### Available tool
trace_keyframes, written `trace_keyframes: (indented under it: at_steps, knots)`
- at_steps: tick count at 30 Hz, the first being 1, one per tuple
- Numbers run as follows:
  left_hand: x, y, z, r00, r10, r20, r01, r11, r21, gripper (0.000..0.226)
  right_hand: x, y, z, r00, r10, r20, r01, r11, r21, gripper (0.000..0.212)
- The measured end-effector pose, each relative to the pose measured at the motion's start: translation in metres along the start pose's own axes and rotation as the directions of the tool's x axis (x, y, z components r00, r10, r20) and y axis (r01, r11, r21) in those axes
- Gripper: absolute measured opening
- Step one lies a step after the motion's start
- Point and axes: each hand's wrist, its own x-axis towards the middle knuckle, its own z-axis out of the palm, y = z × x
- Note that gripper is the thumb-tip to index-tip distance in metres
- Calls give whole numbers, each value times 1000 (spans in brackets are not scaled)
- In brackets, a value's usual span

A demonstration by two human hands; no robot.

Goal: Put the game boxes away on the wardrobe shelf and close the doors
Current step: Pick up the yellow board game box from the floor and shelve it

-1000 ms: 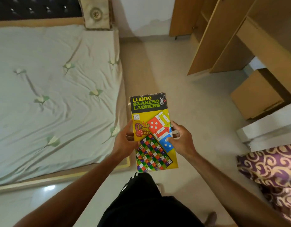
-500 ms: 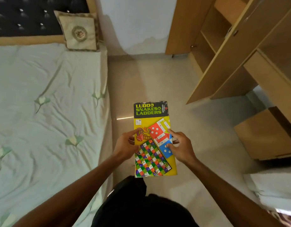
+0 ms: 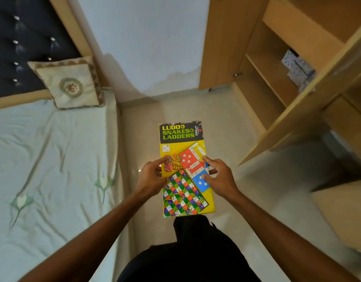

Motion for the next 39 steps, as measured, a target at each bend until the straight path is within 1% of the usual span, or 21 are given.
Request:
trace_keyframes:
  at_steps: [4,9,10,13,15,17,19,22,26,29,31,34,36,39]
  knots:
    - [96,49,-17,999,21,-36,-20,1000,24,64,110,-30,-33,999,-41,17,41,998,-44,61]
    - [215,105,-30,999,32,-32,-34,998,-53,61,235,-61,-75,998,-63,1,63,997,-45,62]
    - [250,117,-29,999,35,-21,-36,997,-64,62,269,-63,-84,999,-48,-19,48,998,-39,62]
    - [318,141,-27,999,50,19,-48,996,-78,62,330,-65,-102,998,-31,-59,29,999,-44,63]
    - [385,165,-24,996,73,60,-69,995,-71,62,387,-63,-120,994,-11,-109,9,1000,-21,62]
    - [453,195,-20,987,119,106,-113,992,-58,60,441,-65,-142,986,12,-166,-14,1000,-9,61]
    - [513,230,-16,970,166,180,-165,986,-18,60,489,-67,-167,971,65,-229,-71,997,-17,63]
    - [594,286,-1,929,238,284,-261,964,47,59,543,-73,-209,936,115,-334,-112,993,29,61]
    - [678,365,30,858,315,406,-357,934,29,51,597,-72,-271,856,222,-467,-173,974,145,58]
    - [733,416,59,792,391,468,-445,895,5,43,633,-64,-314,814,209,-543,-135,975,174,58]
    - [776,454,90,749,423,510,-490,872,-3,41,665,-56,-351,762,215,-611,-140,976,169,58]
    - [829,512,133,710,458,534,-539,842,-6,49,711,-45,-412,707,204,-678,-136,979,153,58]
    - [863,550,163,691,495,526,-561,827,-40,48,745,-32,-457,683,186,-707,-114,982,149,59]
    - [905,599,201,684,533,499,-578,812,-75,47,788,-26,-520,676,165,-719,-104,986,128,58]
